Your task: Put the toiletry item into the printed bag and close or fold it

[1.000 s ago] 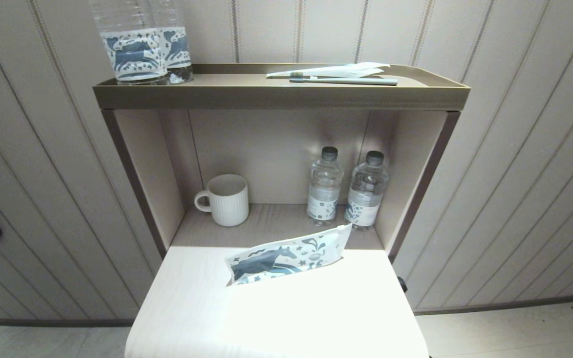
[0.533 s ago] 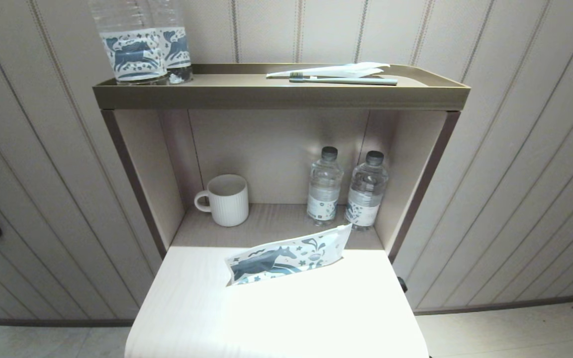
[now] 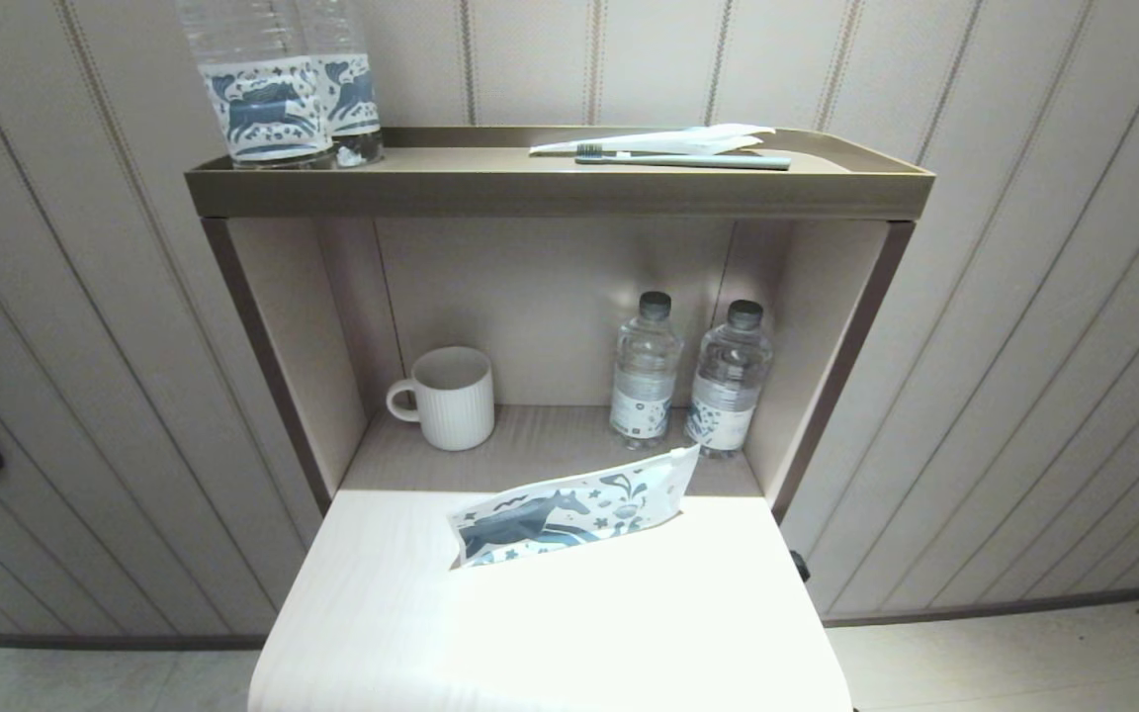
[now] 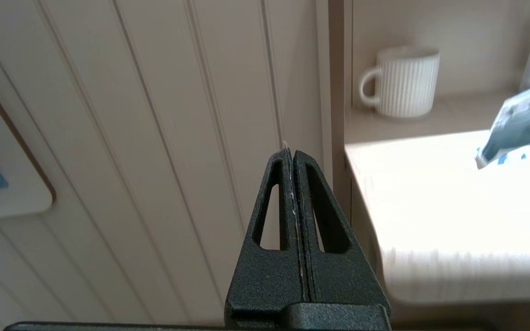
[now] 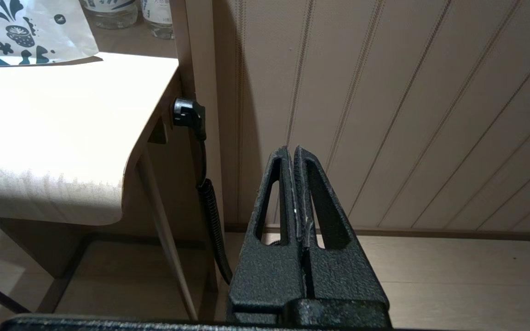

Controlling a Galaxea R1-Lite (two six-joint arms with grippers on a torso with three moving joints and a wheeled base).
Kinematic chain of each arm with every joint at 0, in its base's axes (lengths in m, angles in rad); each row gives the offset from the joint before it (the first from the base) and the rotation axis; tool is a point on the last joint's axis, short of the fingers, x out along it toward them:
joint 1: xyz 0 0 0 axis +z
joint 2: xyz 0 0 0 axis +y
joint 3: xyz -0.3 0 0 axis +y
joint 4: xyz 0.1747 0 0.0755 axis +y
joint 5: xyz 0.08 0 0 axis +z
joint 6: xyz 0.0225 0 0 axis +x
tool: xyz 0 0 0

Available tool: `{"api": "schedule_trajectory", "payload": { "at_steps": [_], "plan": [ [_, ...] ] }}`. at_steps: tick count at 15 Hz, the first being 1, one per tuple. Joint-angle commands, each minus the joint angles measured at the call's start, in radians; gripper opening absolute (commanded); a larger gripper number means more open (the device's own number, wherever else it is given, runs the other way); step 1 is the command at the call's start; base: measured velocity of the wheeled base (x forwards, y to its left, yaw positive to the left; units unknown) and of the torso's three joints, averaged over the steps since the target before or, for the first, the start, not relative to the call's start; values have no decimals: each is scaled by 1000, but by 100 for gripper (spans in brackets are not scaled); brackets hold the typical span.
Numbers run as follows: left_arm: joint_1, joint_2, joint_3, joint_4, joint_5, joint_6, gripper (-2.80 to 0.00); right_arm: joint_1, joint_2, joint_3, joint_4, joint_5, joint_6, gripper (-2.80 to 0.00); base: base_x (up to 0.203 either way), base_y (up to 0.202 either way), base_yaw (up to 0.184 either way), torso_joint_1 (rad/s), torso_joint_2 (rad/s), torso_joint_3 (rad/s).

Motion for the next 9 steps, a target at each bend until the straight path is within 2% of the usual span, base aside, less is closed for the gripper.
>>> {"api": "schedule_trajectory", "payload": {
  "at_steps": [1, 6, 9],
  "plan": [
    [0, -3, 0, -32, 2, -11, -280, 0, -5, 1, 4, -1, 2, -280, 0, 0, 0, 0, 0, 0],
    [-1, -2, 0, -27, -3, -13, -280, -2, -5, 1, 4, -9, 15, -280, 0, 0, 0, 0, 0, 0],
    [-1, -2, 0, -29, 4, -41, -280, -2, -5, 1, 4, -4, 15, -280, 0, 0, 0, 0, 0, 0]
  ]
}}
